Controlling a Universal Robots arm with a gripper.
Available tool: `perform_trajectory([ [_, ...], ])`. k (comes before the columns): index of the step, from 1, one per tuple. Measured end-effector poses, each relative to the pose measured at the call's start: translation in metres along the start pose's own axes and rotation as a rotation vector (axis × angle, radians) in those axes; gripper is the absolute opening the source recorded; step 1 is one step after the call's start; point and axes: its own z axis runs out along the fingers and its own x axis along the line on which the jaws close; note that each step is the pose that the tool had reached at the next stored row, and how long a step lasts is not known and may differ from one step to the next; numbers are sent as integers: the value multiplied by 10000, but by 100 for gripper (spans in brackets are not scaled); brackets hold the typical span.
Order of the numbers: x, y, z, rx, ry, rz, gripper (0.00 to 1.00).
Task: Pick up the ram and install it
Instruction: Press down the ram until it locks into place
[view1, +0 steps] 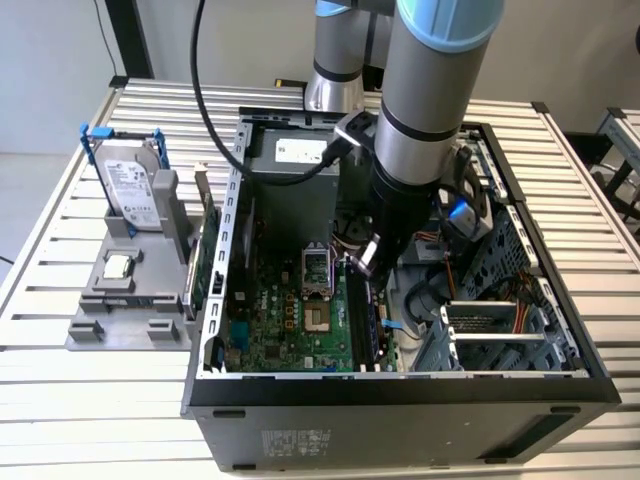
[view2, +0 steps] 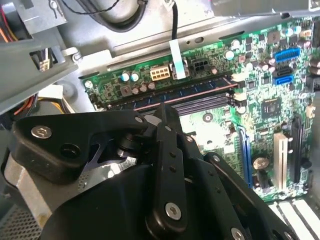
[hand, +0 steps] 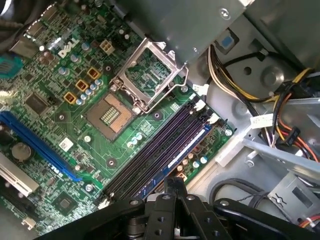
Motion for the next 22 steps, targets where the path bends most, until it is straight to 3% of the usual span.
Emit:
perform_trajectory([
  [10,0,0,0,24,-104,-1157,0],
  [22,0,0,0,25,-178,-2153,0],
])
